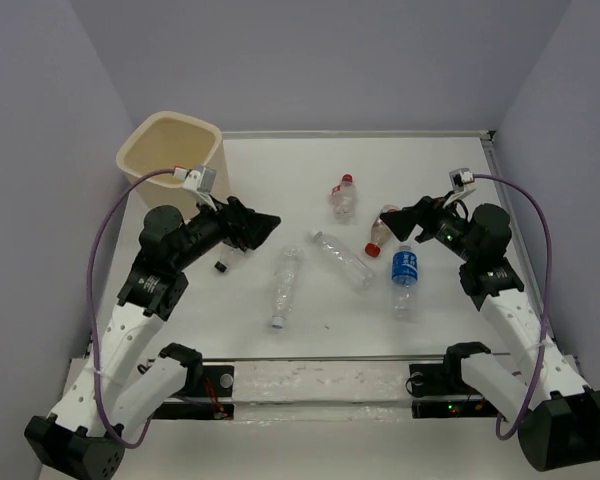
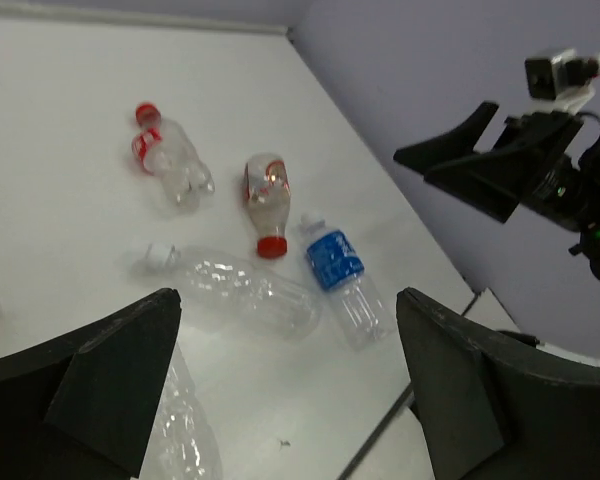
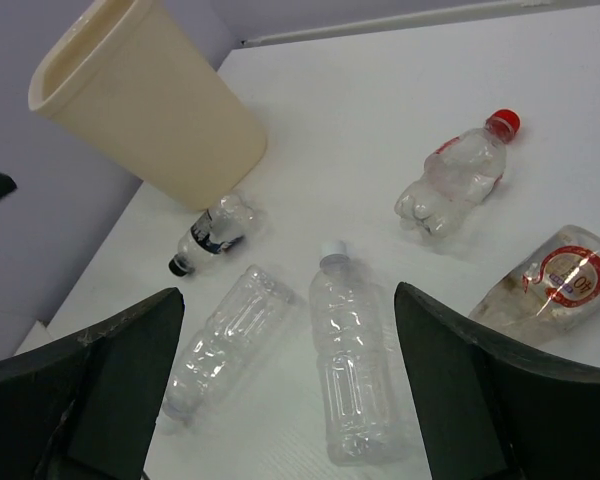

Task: Put the plastic bottles in the bin

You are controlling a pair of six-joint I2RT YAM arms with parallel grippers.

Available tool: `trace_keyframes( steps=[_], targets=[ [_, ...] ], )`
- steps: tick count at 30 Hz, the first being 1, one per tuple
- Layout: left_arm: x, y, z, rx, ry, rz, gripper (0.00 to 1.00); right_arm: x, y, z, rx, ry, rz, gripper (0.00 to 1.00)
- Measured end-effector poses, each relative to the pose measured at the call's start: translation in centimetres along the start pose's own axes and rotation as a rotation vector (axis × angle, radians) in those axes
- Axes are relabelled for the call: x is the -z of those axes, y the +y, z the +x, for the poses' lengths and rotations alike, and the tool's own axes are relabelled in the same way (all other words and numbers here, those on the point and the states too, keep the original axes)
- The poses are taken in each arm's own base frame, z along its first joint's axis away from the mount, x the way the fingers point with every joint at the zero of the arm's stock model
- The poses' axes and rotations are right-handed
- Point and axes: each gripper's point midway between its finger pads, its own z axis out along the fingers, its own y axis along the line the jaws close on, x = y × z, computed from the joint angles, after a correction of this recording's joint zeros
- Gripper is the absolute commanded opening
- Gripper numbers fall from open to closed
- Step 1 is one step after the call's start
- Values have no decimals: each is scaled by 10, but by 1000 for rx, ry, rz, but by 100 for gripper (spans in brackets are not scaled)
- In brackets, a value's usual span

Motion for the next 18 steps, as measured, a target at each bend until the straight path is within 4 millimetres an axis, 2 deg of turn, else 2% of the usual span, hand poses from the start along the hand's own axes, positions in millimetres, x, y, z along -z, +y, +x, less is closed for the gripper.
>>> trace_keyframes(
  steps=[3, 8, 12, 15, 18],
  targets=[
    [0, 10, 46, 74, 123, 2, 99, 0, -3, -1, 10, -10, 16, 91],
    [-3, 5, 64, 100, 172, 48, 99, 2, -3, -5, 35, -27, 24, 90],
    [-13, 1, 95, 90, 243, 51, 99, 0, -7, 0, 28, -12, 28, 89],
    [-21, 11, 117, 67, 282, -38, 98, -2, -9, 5, 18, 8, 28, 89],
    [-29, 36, 138, 24, 311, -196, 98, -3, -10, 8, 12, 20, 24, 89]
  ],
)
